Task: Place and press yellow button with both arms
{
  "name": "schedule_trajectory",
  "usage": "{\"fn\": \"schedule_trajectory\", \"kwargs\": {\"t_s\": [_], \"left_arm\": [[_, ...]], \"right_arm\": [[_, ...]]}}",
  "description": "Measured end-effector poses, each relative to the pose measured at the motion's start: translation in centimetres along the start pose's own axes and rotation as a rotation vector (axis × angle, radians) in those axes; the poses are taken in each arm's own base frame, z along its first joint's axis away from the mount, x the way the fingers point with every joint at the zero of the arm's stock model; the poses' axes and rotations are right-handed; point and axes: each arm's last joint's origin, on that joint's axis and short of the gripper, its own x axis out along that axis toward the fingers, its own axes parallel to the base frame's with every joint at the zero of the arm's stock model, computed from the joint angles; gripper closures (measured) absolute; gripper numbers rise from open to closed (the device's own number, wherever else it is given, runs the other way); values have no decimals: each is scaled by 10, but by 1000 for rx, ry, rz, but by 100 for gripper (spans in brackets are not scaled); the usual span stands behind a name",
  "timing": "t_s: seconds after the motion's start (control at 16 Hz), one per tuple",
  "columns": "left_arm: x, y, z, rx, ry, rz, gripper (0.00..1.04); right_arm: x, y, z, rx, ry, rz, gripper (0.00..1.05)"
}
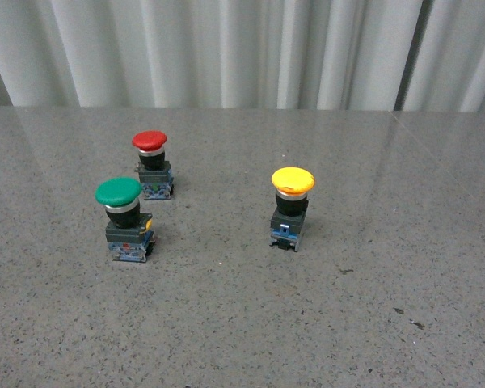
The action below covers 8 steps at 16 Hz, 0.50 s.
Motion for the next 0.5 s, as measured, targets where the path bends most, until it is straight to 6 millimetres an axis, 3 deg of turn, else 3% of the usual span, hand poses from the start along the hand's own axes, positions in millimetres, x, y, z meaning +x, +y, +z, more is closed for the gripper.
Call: {"fn": "schedule_trajectory", "kwargs": {"t_s": [0.06,0.12,0.19,0.25,0.5], "left_arm": [[0,0,0,0,0,0,7],[0,0,0,0,0,0,7],[0,0,0,0,0,0,7],[0,0,0,0,0,0,7],[0,0,0,0,0,0,7]], "right_arm": [[26,12,24,8,-62,73,6],[103,55,34,24,28,191,6],[142,122,20,23,124,333,6],[152,132,-4,-3,214,325,21],[156,133,-15,-15,253,314,34]]}}
